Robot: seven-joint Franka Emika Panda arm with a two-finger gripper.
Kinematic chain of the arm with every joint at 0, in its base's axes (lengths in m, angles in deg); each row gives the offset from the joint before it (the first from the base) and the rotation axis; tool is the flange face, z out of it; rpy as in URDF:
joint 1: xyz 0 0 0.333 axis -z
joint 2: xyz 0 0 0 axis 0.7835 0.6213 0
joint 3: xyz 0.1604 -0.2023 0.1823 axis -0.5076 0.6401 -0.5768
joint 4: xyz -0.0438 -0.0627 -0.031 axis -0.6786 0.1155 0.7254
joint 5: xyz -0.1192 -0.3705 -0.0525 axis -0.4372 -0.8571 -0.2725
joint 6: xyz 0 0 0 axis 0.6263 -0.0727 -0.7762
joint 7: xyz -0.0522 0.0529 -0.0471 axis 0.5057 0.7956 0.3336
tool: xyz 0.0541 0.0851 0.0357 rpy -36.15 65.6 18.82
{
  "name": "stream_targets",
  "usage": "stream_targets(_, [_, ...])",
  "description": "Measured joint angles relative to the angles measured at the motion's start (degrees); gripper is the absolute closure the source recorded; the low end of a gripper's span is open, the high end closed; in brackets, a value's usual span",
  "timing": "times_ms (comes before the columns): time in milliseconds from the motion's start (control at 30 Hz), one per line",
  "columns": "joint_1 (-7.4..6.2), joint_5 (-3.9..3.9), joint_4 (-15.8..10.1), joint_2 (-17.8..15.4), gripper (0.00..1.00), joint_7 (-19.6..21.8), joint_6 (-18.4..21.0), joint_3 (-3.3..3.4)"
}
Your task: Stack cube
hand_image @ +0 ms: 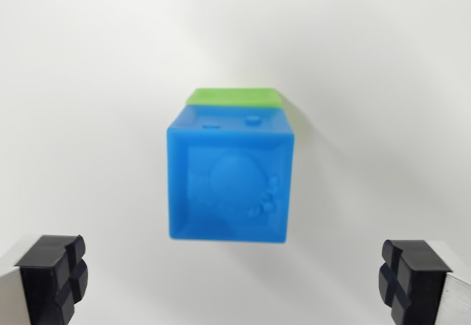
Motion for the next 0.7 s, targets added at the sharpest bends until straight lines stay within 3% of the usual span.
stream_targets(700, [0.00,0.47,3.8,-9.6,0.00,-0.3,13.2,-0.02])
